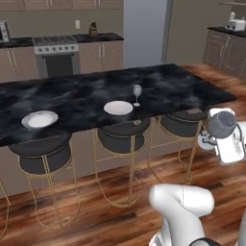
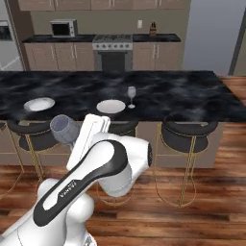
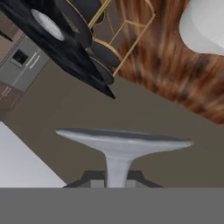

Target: Retrieve the wine glasses from the counter and place one next to each plate.

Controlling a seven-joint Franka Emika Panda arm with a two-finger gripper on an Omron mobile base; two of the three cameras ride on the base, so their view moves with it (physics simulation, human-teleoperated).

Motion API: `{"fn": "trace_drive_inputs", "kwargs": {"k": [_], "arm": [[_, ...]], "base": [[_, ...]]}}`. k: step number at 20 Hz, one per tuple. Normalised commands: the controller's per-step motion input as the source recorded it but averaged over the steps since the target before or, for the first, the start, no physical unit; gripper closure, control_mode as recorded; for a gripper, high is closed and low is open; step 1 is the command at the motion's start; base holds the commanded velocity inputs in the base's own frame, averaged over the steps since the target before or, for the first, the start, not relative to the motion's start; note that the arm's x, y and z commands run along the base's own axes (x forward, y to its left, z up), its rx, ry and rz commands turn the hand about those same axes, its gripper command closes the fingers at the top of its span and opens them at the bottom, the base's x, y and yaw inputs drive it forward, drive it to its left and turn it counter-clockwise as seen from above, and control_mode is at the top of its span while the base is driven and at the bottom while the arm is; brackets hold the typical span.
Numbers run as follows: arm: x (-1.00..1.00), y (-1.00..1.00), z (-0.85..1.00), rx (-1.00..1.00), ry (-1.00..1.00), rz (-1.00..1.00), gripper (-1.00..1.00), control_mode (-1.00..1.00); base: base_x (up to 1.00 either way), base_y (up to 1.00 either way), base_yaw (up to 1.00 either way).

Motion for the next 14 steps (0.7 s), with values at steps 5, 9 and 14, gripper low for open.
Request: {"fn": "trace_drive_inputs", "kwargs": {"k": [5,9,14], "arm": [[0.00,0.00,0.00,0.00,0.00,0.00,1.00,1.00],[0.00,0.00,0.00,0.00,0.00,0.00,1.00,1.00],[0.00,0.00,0.00,0.00,0.00,0.00,1.00,1.00]], "base": [[0.45,1.00,-0.19],[0.44,1.00,0.10],[0.51,0.44,0.43]]}}
